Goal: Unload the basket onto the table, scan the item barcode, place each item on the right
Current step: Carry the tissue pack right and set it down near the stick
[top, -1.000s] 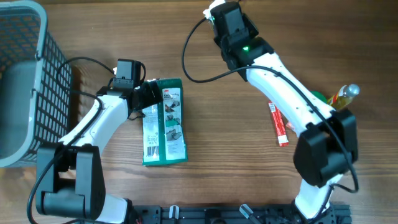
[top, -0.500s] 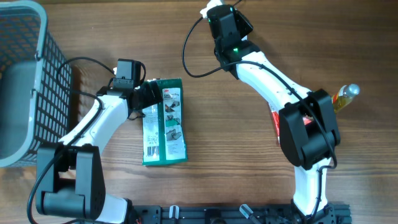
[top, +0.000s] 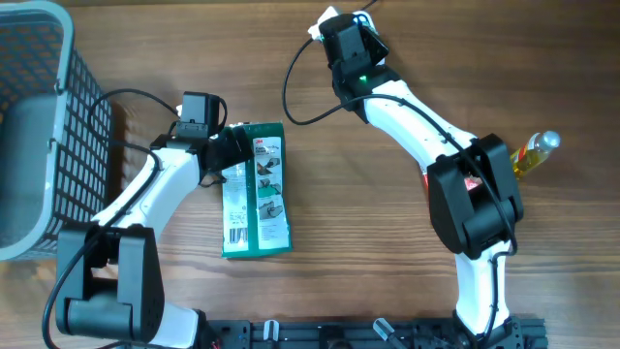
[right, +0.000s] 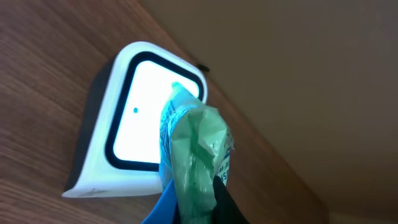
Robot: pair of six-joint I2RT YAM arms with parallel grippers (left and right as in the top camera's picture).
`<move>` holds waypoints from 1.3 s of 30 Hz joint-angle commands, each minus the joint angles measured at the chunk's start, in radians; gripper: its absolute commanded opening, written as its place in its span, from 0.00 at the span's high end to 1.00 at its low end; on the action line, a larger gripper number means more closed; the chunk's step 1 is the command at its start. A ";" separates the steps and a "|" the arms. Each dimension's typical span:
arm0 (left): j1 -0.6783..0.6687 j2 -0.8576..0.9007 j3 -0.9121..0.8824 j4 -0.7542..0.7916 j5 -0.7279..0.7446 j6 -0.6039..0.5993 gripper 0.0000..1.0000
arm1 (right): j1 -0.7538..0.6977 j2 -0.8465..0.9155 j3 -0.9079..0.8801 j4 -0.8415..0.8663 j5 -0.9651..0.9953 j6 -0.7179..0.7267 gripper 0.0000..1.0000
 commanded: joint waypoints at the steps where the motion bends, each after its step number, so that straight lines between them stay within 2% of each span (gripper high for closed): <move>1: 0.002 -0.019 -0.008 0.003 -0.013 0.012 0.00 | -0.002 0.026 -0.001 -0.027 -0.082 0.095 0.90; 4: 0.002 -0.019 -0.008 0.003 -0.013 0.012 0.00 | -0.002 0.025 -0.001 -0.034 -0.073 0.101 0.96; 6: 0.002 -0.019 -0.008 0.003 -0.013 0.012 0.00 | -0.002 -0.002 -0.001 -0.042 -0.037 0.102 0.96; 10: 0.002 -0.019 -0.008 0.003 -0.013 0.012 0.00 | -0.002 -0.130 -0.001 -0.106 -0.035 0.124 0.96; 12: 0.002 -0.019 -0.008 0.003 -0.013 0.012 0.00 | -0.004 -0.241 -0.001 -0.226 -0.077 0.189 0.96; 15: 0.002 -0.019 -0.008 0.003 -0.013 0.012 0.00 | -0.023 -0.344 -0.001 -0.435 -0.225 0.259 0.96; 18: 0.002 -0.019 -0.008 0.003 -0.013 0.012 0.00 | -0.064 -0.379 -0.001 -0.742 -0.552 0.284 0.96; 20: 0.002 -0.019 -0.008 0.003 -0.013 0.012 0.00 | -0.091 -0.369 -0.026 -0.862 -0.723 0.306 0.96; 22: 0.002 -0.019 -0.008 0.003 -0.013 0.012 0.00 | -0.114 -0.365 -0.111 -0.915 -0.796 0.311 0.96; 24: 0.002 -0.019 -0.008 0.003 -0.013 0.012 0.00 | -0.122 -0.365 -0.188 -0.912 -0.751 0.310 0.95; 25: 0.002 -0.019 -0.008 0.003 -0.013 0.012 0.00 | -0.124 -0.365 -0.231 -0.903 -0.702 0.311 0.90; 26: 0.002 -0.019 -0.008 0.003 -0.013 0.012 0.00 | -0.124 -0.365 -0.266 -0.892 -0.650 0.320 0.90; 28: 0.002 -0.019 -0.008 0.003 -0.013 0.012 0.00 | -0.124 -0.365 -0.325 -0.856 -0.521 0.379 0.89; 29: 0.002 -0.019 -0.008 0.003 -0.013 0.012 0.00 | -0.124 -0.365 -0.348 -0.826 -0.471 0.405 0.77; 30: 0.002 -0.019 -0.008 0.003 -0.013 0.012 0.00 | -0.124 -0.365 -0.359 -0.805 -0.444 0.422 0.49; 31: 0.002 -0.019 -0.008 0.003 -0.013 0.012 0.00 | -0.124 -0.365 -0.364 -0.782 -0.436 0.442 0.40; 32: 0.002 -0.019 -0.008 0.003 -0.013 0.012 0.00 | -0.124 -0.365 -0.365 -0.759 -0.436 0.467 0.39; 33: 0.002 -0.019 -0.008 0.003 -0.013 0.012 0.00 | -0.124 -0.365 -0.365 -0.724 -0.436 0.505 0.32; 36: 0.002 -0.019 -0.008 0.003 -0.013 0.012 0.00 | -0.123 -0.365 -0.365 -0.613 -0.436 0.650 0.29; 37: 0.002 -0.019 -0.008 0.003 -0.013 0.012 0.00 | -0.123 -0.365 -0.365 -0.564 -0.440 0.744 0.30; 38: 0.002 -0.019 -0.008 0.003 -0.013 0.012 0.00 | -0.123 -0.365 -0.365 -0.529 -0.475 0.834 0.32; 39: 0.002 -0.019 -0.008 0.003 -0.013 0.012 0.00 | -0.123 -0.364 -0.365 -0.500 -0.536 0.914 0.43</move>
